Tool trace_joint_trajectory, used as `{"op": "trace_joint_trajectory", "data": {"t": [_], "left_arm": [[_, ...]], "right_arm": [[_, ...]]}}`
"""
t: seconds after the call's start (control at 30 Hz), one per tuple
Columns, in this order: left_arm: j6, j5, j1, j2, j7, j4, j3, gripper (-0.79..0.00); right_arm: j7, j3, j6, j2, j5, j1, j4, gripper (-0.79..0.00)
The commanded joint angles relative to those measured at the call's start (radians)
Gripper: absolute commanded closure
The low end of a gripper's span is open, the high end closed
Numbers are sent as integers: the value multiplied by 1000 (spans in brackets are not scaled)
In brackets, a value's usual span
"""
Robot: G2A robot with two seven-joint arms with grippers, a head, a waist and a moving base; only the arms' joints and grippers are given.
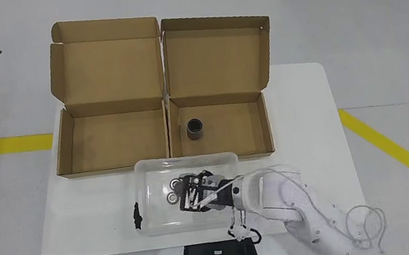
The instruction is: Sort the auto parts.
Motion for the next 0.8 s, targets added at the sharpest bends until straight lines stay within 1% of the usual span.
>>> {"op": "trace_joint_trajectory", "data": {"t": [0.0,0.17,0.37,0.53,0.67,0.77], "left_arm": [[0,0,0,0,0,0,0,-785],[0,0,0,0,0,0,0,-785],[0,0,0,0,0,0,0,-785],[0,0,0,0,0,0,0,-785],[0,0,0,0,0,0,0,-785],[0,0,0,0,0,0,0,-785]], "right_arm": [[-47,31,-10,5,21,-3,-29,0],[-84,72,-41,13,46,24,-145,0],[-82,104,-58,12,141,123,-235,0],[-98,123,-60,6,266,234,-209,0],[-143,138,-39,0,356,303,-165,0],[-215,142,-61,-5,428,344,-141,0]]}}
